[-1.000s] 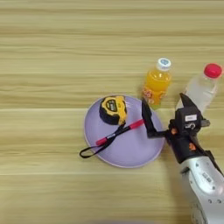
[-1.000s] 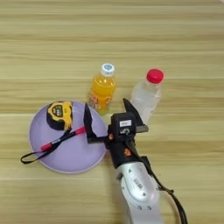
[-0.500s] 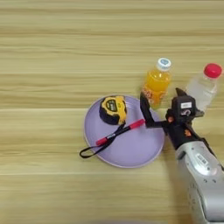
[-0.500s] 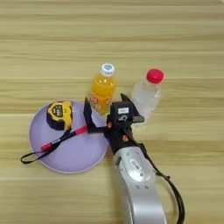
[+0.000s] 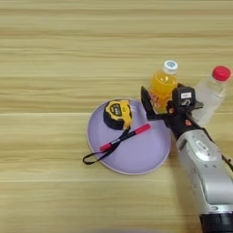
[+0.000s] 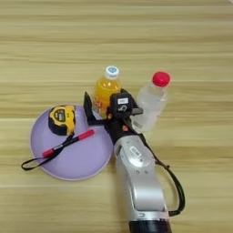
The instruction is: Move the objects on the table
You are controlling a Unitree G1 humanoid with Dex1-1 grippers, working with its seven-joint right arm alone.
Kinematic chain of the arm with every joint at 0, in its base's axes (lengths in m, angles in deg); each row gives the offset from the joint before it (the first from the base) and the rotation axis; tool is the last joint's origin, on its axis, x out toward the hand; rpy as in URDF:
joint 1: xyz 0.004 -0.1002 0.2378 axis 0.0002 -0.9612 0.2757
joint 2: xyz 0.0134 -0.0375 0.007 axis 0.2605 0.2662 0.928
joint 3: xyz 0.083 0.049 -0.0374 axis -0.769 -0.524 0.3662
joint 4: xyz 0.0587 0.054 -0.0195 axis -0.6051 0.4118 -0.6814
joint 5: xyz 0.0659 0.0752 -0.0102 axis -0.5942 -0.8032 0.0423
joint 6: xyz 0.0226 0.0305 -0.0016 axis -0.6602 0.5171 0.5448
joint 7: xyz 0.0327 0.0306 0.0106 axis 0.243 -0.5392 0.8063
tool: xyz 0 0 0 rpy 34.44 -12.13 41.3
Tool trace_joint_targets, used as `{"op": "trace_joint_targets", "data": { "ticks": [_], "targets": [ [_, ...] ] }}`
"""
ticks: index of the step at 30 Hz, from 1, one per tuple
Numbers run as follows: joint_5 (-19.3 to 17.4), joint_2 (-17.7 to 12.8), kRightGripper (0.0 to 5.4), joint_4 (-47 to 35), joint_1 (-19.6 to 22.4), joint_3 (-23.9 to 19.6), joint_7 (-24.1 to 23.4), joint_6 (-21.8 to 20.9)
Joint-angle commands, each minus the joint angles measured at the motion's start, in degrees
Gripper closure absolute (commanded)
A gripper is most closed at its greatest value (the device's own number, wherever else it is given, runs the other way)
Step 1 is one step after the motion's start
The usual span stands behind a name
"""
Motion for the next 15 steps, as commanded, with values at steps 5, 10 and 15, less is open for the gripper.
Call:
{"op": "trace_joint_targets", "data": {
  "ticks": [5,10,15],
  "targets": [
    [-0.6,-0.5,0.04,4.1,8.0,-1.5,-0.3,-1.5],
    [-0.5,-0.6,0.04,6.4,9.7,-2.0,-0.3,-2.1],
    [-0.4,-0.5,0.12,7.8,10.3,-2.5,-0.6,-2.6]
  ]
}}
